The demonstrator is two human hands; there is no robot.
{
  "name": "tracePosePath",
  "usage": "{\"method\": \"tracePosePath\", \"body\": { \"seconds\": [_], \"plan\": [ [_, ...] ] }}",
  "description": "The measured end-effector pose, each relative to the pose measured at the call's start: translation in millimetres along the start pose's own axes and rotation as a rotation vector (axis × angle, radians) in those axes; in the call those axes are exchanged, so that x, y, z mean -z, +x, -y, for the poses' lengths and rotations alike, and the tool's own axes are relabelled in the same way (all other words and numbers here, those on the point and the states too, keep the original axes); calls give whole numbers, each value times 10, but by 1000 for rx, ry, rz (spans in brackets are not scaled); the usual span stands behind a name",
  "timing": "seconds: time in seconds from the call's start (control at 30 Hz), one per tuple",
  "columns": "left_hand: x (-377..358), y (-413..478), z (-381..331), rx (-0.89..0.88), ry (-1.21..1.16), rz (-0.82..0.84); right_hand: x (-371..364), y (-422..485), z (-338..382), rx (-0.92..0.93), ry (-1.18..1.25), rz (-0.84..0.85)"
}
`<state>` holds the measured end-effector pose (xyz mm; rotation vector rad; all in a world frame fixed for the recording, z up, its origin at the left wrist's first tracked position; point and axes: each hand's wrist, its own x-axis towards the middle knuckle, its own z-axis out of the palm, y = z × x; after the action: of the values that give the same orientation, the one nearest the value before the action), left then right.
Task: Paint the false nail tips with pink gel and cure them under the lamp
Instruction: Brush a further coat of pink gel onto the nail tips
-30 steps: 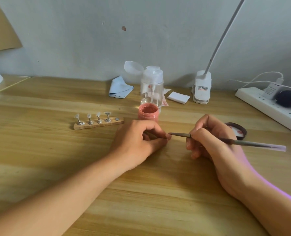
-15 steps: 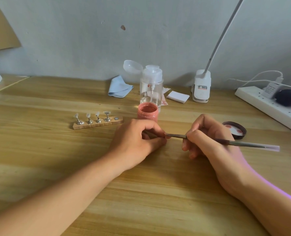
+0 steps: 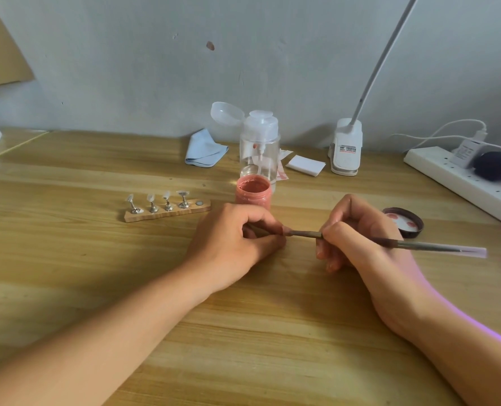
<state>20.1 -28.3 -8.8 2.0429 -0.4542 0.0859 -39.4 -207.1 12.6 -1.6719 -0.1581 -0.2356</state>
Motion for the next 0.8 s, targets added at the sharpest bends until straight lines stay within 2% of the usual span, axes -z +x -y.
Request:
{"method": "tracePosePath", "body": {
  "seconds": [0.57, 0.8],
  "plan": [
    [1, 7, 34, -10, -11, 5, -12, -12, 23, 3, 13, 27],
    [7, -1, 29, -26, -22, 24, 7, -9, -7, 21, 61, -38]
  ]
}}
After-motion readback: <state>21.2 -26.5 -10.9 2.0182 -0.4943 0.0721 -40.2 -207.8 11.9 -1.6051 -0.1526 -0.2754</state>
